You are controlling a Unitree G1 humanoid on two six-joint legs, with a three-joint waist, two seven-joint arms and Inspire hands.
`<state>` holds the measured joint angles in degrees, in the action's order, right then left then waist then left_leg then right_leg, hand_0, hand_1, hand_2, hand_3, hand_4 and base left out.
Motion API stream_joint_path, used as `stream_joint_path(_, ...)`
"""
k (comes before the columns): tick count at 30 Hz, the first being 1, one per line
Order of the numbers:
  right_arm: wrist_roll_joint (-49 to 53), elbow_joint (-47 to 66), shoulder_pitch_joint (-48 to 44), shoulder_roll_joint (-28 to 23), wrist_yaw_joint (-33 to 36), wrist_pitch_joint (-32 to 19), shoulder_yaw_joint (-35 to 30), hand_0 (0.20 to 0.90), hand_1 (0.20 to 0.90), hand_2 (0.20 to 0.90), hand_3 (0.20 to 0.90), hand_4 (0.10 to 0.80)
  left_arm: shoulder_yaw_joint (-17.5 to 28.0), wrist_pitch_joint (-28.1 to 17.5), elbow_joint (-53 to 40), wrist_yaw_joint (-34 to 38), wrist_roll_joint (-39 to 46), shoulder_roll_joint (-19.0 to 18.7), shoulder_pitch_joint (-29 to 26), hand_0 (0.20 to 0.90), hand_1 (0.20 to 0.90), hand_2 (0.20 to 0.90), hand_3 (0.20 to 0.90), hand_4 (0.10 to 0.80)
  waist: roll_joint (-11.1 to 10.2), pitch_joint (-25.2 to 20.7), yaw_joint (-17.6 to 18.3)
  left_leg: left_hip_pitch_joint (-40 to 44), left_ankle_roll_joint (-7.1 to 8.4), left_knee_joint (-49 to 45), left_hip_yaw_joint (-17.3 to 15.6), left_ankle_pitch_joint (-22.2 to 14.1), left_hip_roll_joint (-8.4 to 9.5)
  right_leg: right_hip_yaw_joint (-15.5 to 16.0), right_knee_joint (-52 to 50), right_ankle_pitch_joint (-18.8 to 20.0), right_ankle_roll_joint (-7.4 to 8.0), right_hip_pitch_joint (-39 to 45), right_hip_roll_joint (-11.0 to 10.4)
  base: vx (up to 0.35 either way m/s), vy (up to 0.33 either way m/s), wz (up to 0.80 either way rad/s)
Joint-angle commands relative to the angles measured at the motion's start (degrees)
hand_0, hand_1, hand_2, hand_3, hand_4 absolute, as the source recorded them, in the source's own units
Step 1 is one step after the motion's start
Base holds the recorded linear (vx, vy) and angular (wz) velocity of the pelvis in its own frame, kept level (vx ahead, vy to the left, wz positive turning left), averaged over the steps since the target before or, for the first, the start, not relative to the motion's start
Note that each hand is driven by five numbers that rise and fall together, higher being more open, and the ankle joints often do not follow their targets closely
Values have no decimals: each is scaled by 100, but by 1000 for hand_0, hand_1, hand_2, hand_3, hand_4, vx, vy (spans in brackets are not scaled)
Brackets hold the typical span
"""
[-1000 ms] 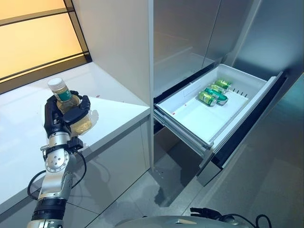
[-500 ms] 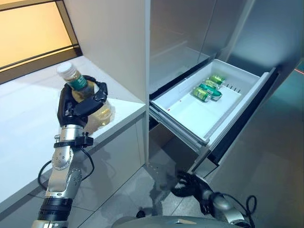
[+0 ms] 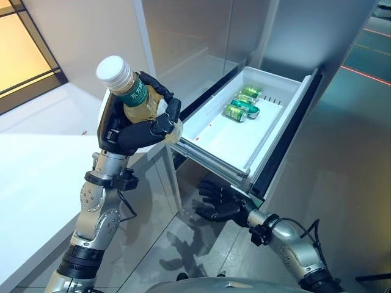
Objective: Put drinks into fridge and close the fridge
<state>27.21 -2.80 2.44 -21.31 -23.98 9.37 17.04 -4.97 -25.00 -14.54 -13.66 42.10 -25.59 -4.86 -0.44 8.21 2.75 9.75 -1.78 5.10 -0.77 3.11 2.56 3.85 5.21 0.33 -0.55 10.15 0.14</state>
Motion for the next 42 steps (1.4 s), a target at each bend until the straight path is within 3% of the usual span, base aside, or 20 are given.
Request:
stream_joint_path(1, 412, 1410, -912, 36, 171, -1038, -475, 900, 900, 900, 900, 800, -35, -281, -416, -243, 684, 47, -1033, 300, 300, 300, 200, 100, 105, -424, 5, 141, -76, -10, -248, -620, 50, -129, -448, -334, 391, -213, 15, -18, 13, -19)
stream_joint_path(4, 311, 1818, -1150, 2, 228, -1133, -629, 900, 900, 900, 900, 800, -134, -24, -442, -316, 700, 115, -1120, 300, 300, 300, 200, 100, 105, -423, 40, 145, -102, -14, -282, -643, 69, -169, -482, -329, 401, -253, 10, -12, 21, -19)
stream_joint_path(14, -14, 2252, -1534, -348, 249, -611, -653, 900, 900, 900, 900, 800, -765, 727, -463, -345, 521, 351, -1490, 300, 300, 300, 200, 100, 42, -413, 165, 127, -177, -39, -334, -692, 136, -300, -599, -295, 410, -378, 33, -9, 7, -10)
stream_joint_path(21, -148, 2223, -1721, -525, 177, -410, -493, 900, 900, 900, 900, 800, -1075, 774, -336, -318, 314, 353, -1657, 300, 300, 300, 200, 100, 17, -412, 204, 122, -185, -35, -340, -697, 151, -345, -611, -276, 407, -403, 60, 0, 0, 0)
stream_joint_path(32, 137, 2055, -2015, -772, -59, 78, -224, 900, 900, 900, 900, 800, -1422, 317, -26, -45, -574, 144, -2013, 300, 300, 300, 200, 100, -45, -440, 225, 94, -180, -54, -378, -708, 152, -342, -618, -270, 398, -429, 78, 3, 0, -2)
stream_joint_path(42, 136, 2057, -2065, -886, -28, -202, -303, 900, 900, 900, 900, 800, -1519, 427, 262, 139, -880, 69, -1897, 300, 300, 300, 200, 100, -74, -442, 192, 87, -163, -83, -477, -723, 130, -224, -597, -257, 407, -424, 57, 21, -12, -4)
